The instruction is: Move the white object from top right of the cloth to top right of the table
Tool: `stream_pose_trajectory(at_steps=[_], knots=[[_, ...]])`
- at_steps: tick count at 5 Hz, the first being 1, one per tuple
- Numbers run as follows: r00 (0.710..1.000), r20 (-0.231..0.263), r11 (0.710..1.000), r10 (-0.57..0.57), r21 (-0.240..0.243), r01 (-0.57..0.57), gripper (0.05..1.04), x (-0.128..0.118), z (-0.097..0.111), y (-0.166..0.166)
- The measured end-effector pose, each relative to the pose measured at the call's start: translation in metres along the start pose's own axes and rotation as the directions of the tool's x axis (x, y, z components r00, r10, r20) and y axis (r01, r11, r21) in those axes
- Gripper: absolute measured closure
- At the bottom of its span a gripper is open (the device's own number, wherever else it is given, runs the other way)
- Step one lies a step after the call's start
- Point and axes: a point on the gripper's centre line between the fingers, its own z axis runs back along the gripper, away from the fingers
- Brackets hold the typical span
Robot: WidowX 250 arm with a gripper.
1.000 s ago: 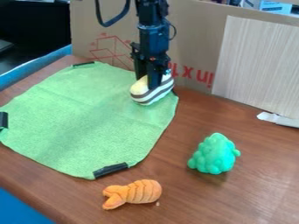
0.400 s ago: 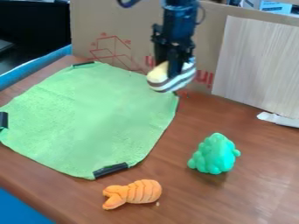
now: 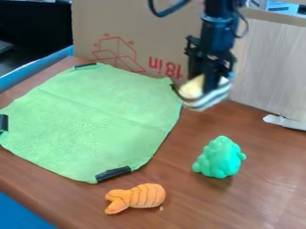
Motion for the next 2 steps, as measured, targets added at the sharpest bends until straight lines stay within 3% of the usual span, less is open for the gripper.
stream_pose_trajectory(at_steps=[1, 2], knots=[[1.000, -0.015, 1.000, 0.015, -0.004, -0.015, 0.579, 0.0013, -0.0115, -0.0113], [0.999, -0.043, 1.000, 0.015, 0.013, -0.014, 0.270, -0.0027, -0.0194, -0.0141]])
